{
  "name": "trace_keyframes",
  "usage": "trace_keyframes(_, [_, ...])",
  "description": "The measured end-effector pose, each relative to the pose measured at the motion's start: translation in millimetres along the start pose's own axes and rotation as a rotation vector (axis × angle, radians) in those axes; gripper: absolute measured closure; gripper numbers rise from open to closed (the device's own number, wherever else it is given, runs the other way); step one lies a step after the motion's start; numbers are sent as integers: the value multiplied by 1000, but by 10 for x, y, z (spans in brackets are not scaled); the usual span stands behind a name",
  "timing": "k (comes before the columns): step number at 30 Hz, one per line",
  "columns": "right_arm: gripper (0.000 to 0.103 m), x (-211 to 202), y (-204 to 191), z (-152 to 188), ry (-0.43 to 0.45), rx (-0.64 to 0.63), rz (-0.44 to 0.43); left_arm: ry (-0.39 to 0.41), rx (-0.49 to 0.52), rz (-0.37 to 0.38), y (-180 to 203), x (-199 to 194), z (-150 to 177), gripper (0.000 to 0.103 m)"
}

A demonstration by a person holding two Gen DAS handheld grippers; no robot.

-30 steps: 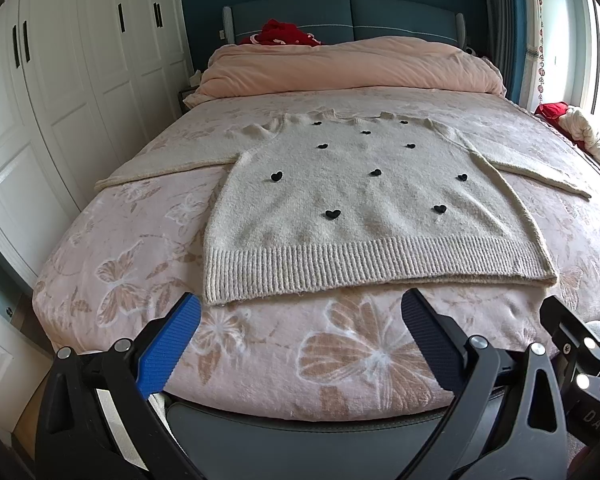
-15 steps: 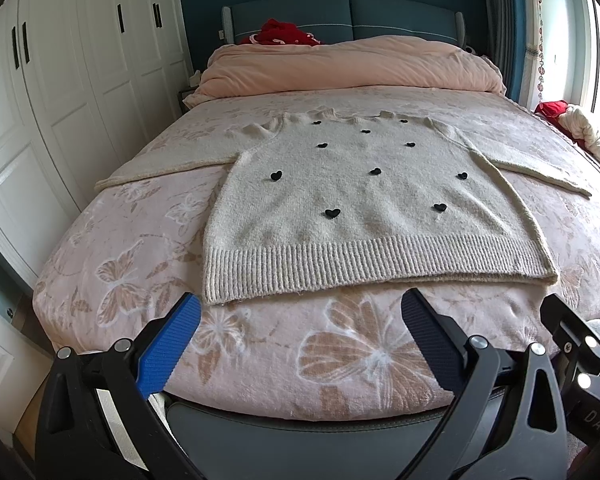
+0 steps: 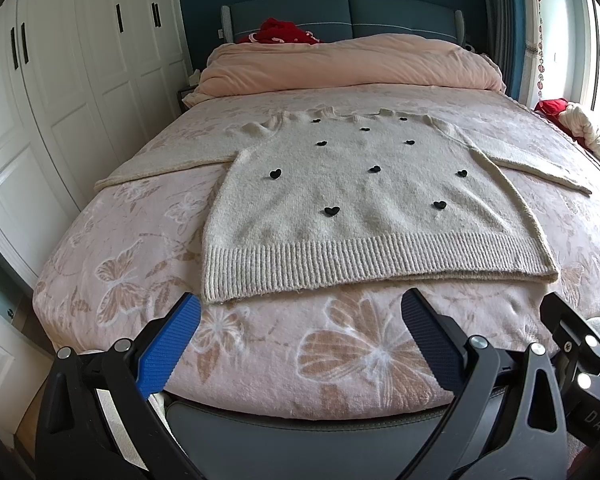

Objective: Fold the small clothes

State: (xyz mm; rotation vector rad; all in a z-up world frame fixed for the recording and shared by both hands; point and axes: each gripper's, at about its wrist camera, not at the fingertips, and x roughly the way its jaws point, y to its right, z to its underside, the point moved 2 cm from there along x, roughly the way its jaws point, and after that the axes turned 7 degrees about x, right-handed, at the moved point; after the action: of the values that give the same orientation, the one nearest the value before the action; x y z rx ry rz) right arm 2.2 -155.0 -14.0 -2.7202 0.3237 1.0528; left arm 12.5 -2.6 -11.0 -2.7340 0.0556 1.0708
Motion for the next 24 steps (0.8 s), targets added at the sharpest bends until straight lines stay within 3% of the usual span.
trace_keyframes(9, [5,1,-10,0,-2,2,-2,-3,-2,0,3,1,-1,5])
trace_keyframes(14, [5,98,100,15,-23,37,-6,-27,-45,71,-62,39,15,5])
trace_keyframes(19, [5,358,598,-315,-16,116,18,-35,-54,88,-109,162,-112,5])
trace_keyframes(24, [5,866,1558,-1118,19,208,109,-34,-57,68,-114,357,-374,5])
